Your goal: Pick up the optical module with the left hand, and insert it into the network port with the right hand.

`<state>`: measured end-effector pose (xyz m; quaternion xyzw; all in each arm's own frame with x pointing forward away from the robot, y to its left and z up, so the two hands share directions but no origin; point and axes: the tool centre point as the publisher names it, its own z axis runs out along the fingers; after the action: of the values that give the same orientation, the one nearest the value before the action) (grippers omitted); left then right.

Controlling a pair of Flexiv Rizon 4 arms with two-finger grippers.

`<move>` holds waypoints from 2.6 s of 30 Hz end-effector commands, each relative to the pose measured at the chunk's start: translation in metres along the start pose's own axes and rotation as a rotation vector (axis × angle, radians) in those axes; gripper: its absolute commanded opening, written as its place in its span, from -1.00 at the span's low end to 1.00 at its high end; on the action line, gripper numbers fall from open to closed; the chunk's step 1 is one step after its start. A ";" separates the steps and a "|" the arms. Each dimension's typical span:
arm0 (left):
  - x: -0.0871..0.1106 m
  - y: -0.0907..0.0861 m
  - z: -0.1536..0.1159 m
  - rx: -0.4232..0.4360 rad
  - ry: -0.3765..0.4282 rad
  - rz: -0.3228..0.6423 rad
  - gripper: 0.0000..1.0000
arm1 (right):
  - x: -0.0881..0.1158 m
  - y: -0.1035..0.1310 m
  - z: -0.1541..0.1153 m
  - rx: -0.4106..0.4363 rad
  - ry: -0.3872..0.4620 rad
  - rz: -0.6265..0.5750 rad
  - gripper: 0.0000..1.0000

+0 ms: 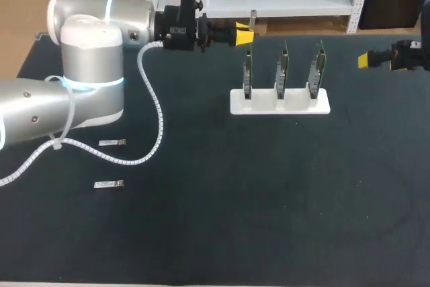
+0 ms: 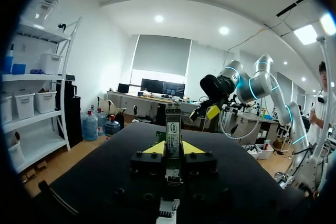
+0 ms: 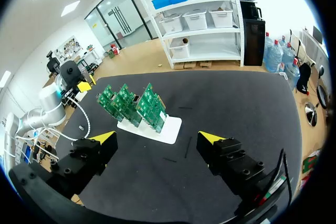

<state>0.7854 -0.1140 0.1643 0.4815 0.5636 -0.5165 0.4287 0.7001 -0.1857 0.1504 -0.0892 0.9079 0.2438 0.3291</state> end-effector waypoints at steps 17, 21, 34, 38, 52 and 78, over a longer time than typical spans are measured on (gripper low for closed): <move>0.010 0.000 -0.001 -0.024 -0.001 -0.021 -1.00 | 0.000 0.001 0.000 0.003 -0.001 0.001 1.00; 0.011 -0.001 -0.003 -0.024 0.000 -0.022 -1.00 | 0.000 0.001 0.000 0.003 -0.001 0.001 1.00; 0.014 -0.006 -0.006 -0.029 0.003 -0.022 -1.00 | 0.000 0.001 0.000 0.003 -0.001 0.001 1.00; 0.014 -0.006 -0.006 -0.031 0.003 -0.024 -1.00 | 0.000 0.001 0.000 0.003 -0.001 0.001 1.00; 0.014 -0.006 -0.006 -0.031 0.003 -0.024 -1.00 | -0.014 -0.001 0.003 -0.067 -0.006 -0.081 1.00; 0.014 -0.006 -0.006 -0.031 0.003 -0.024 -1.00 | -0.106 0.081 0.065 -0.699 0.161 -0.762 1.00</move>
<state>0.7790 -0.1063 0.1530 0.4704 0.5775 -0.5133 0.4263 0.7791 -0.0940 0.2132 -0.4280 0.7915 0.2126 0.3811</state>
